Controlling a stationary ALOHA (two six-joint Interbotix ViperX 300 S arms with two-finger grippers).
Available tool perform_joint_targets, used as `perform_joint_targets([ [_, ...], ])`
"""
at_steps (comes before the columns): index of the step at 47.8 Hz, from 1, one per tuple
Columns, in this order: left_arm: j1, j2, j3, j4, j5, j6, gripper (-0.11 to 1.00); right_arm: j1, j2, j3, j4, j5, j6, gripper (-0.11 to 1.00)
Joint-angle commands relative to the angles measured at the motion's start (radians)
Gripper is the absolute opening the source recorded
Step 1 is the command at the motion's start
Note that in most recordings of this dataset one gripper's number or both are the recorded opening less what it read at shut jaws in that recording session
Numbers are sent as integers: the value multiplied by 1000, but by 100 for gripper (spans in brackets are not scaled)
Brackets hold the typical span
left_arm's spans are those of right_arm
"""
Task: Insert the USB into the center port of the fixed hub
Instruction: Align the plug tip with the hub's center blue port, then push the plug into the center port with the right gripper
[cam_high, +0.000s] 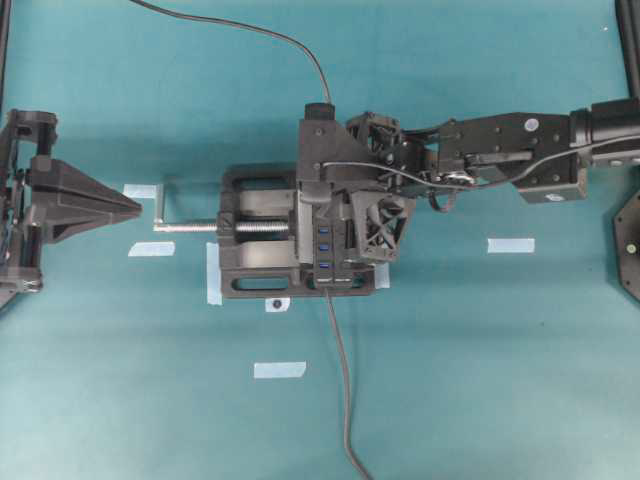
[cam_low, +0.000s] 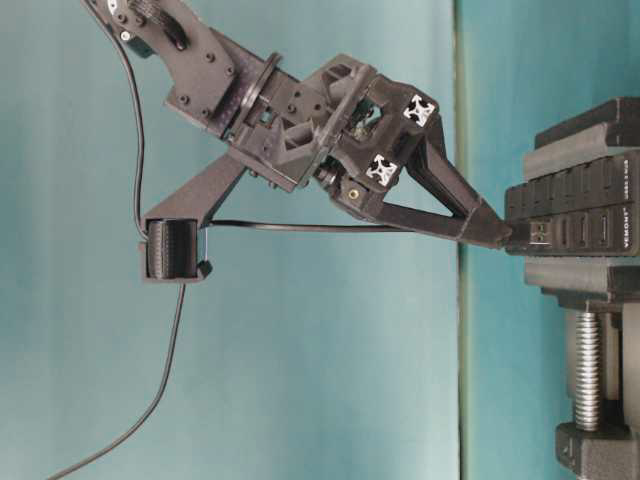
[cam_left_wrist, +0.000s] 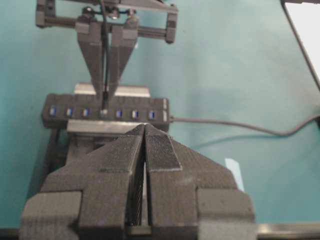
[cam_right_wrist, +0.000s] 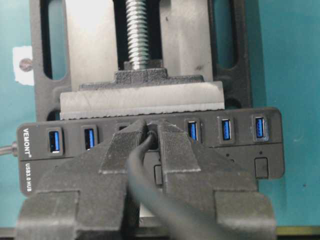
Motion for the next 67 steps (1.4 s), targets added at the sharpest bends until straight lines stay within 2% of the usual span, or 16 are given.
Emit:
perform_joint_targets([
  [1,-2,3,-11,2,-5,-2,0,-2,-12,-8,-2,-5,6,8],
  [14,-2,2,-9,3,-5,-2,0,-5,2,-12,-3,-2,3,8],
  [27,-2,0,-9,2,-5,-2,0,-9,12,-15,-35,28,3,8],
  [34,0,-2,-8,3,-5,-2,0,-12,5,-18,-38,64,0,8],
  [52,-2,-2,-9,2,-5,-2,0,-14,-5,-35,-52,72,-6,8],
  [67,-2,-2,-8,3,-5,-2,0,-12,0,-95,-52,160,-26,8],
])
